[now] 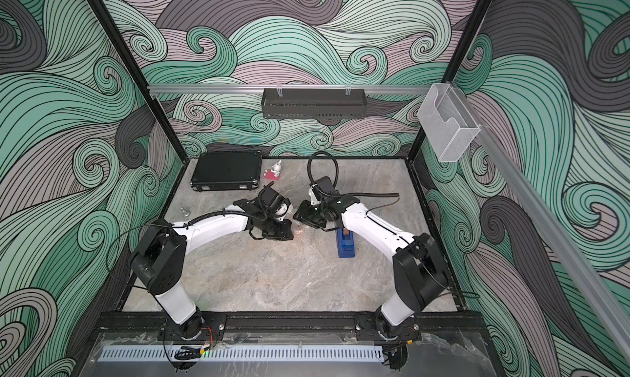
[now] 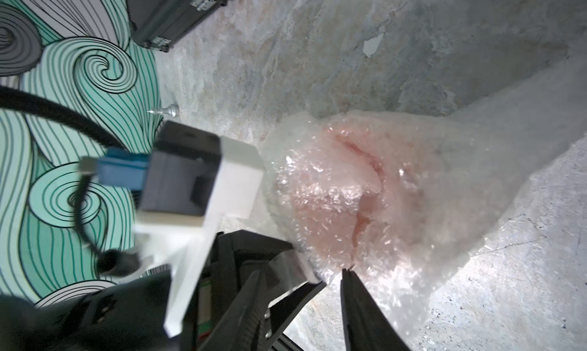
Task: Wrap mugs in bubble wrap
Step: Stick the tape on the bubble wrap.
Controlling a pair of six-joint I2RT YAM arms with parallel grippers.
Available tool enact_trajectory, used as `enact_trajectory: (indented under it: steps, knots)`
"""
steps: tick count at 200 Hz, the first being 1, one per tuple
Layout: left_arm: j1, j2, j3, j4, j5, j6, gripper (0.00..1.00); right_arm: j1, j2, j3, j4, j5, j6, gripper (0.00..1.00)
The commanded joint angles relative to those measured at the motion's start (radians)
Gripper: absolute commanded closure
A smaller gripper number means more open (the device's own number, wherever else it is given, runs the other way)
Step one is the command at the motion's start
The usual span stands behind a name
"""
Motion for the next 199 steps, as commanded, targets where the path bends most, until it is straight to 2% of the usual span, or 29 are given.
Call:
enact_trajectory:
  steps: [1,10,16,35,50,128,199]
  knots:
    - [-0.002,0.014,0.032,-0.011,-0.017,0.013,0.88,0.0,-0.055,0.009,-0.037,0.022,-0.043,0.53]
    - [-0.002,0.016,0.034,-0.012,-0.017,0.013,0.88,0.0,-0.07,0.0,-0.031,0.004,-0.05,0.54]
    - [-0.002,0.015,0.034,-0.013,-0.018,0.013,0.88,0.001,-0.075,-0.01,-0.023,-0.011,-0.052,0.59]
    - [-0.002,0.016,0.035,-0.012,-0.018,0.013,0.88,0.002,-0.08,-0.037,0.008,-0.061,-0.05,0.78]
    - [-0.002,0.016,0.037,-0.012,-0.018,0.013,0.88,0.001,-0.066,-0.049,0.033,-0.097,-0.042,1.0]
    - [-0.002,0.022,0.043,-0.012,-0.016,0.014,0.88,0.006,0.071,-0.027,0.113,-0.175,-0.028,1.0]
    - [-0.002,0.022,0.044,-0.015,-0.019,0.016,0.89,-0.026,0.243,0.076,0.037,-0.126,-0.103,1.0]
